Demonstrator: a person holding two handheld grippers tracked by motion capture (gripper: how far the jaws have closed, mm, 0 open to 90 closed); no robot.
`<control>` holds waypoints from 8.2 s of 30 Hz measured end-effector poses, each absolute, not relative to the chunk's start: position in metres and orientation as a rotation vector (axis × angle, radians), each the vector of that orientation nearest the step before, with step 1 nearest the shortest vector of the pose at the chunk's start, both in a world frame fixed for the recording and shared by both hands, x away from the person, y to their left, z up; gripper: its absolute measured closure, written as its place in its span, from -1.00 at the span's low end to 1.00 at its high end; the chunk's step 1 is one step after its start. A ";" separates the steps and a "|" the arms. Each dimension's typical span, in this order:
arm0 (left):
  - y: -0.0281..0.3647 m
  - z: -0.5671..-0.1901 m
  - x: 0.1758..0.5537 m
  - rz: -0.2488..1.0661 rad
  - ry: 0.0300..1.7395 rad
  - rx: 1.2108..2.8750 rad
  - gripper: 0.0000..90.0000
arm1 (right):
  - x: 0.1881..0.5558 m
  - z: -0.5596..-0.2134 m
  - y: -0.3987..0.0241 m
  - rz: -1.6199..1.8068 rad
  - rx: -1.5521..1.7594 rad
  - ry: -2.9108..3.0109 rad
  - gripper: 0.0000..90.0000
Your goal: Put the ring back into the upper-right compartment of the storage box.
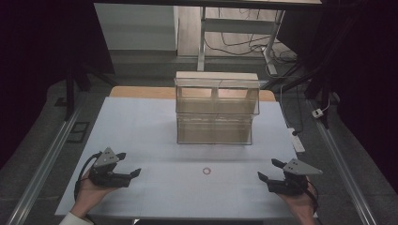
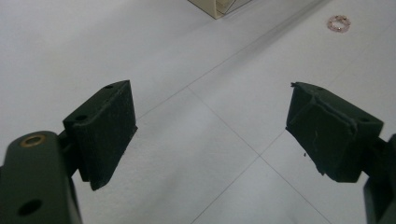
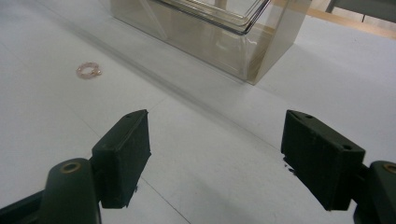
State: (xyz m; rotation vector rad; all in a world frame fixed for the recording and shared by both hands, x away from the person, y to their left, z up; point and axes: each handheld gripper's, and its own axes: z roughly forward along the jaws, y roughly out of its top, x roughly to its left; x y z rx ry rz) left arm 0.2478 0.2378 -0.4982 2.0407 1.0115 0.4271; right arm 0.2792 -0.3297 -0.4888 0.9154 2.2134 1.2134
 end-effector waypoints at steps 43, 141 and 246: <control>0.234 -0.500 0.246 0.408 1.008 2.057 -0.63 | 0.277 -0.471 -0.288 1.272 0.791 2.283 -0.42; 0.227 -0.508 0.247 0.387 0.984 2.125 -0.62 | 0.336 -0.495 -0.151 0.957 0.774 2.654 -0.06; 0.227 -0.510 0.246 0.389 0.973 2.147 -0.62 | 0.323 -0.461 -0.151 1.060 0.770 2.593 0.93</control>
